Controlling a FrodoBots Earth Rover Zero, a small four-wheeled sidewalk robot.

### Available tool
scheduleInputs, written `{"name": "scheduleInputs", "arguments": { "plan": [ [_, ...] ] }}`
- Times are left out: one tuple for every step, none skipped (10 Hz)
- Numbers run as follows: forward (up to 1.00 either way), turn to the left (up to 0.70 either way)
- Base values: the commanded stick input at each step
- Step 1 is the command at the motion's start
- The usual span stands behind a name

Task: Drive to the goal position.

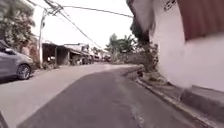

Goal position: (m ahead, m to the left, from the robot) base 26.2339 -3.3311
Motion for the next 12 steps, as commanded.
{"name": "scheduleInputs", "arguments": {
  "plan": [
    [0.70,0.00],
    [0.70,0.00],
    [0.70,0.00],
    [0.70,0.00],
    [0.70,0.00],
    [0.70,0.00],
    [0.70,0.00],
    [0.70,0.00],
    [0.70,0.00],
    [0.70,0.00],
    [0.70,0.00],
    [0.70,0.00]
  ]
}}
